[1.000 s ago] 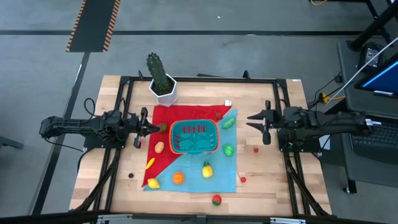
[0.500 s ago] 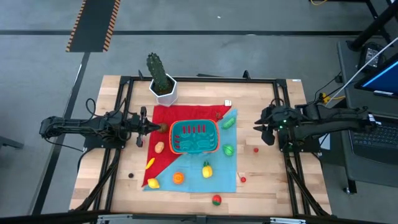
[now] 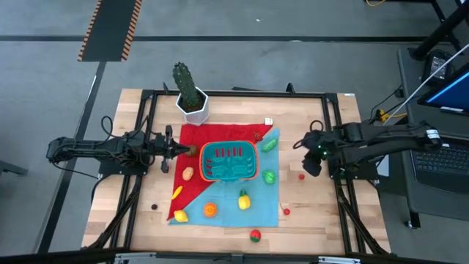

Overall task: Build produce basket
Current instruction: Put the red raspberry into the blue basket

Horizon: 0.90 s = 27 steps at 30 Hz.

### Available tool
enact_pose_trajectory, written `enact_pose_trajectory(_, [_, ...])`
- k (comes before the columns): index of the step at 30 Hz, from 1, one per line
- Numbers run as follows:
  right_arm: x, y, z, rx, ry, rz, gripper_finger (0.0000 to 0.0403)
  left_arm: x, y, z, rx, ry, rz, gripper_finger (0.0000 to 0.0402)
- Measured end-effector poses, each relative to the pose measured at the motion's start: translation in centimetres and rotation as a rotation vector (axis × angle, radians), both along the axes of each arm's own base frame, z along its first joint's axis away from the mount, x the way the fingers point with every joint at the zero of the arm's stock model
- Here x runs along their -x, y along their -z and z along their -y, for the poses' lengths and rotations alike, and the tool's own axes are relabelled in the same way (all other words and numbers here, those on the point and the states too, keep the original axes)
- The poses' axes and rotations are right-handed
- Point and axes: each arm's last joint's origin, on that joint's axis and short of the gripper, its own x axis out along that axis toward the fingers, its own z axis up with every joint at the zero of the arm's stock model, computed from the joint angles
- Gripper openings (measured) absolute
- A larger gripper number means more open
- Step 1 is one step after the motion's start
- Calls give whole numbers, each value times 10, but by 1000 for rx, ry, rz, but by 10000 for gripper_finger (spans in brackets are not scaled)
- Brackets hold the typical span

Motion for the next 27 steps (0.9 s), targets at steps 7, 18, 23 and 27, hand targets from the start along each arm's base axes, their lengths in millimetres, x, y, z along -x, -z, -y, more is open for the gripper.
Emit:
enact_pose_trajectory(7, [-8, 8, -1, -65, 59, -81, 127, 0, 0, 0, 4, -1, 1, 8])
enact_pose_trajectory(18, [-19, 21, -13, -133, 44, -192, 127, 0, 0, 0, 6, -1, -4, 35])
enact_pose_trajectory(23, [-21, 25, -28, -91, 24, -207, 127, 0, 0, 0, 6, -8, -4, 41])
enact_pose_trajectory(27, [-21, 27, -39, -29, 10, -203, 127, 0, 0, -1, 5, -25, -4, 40])
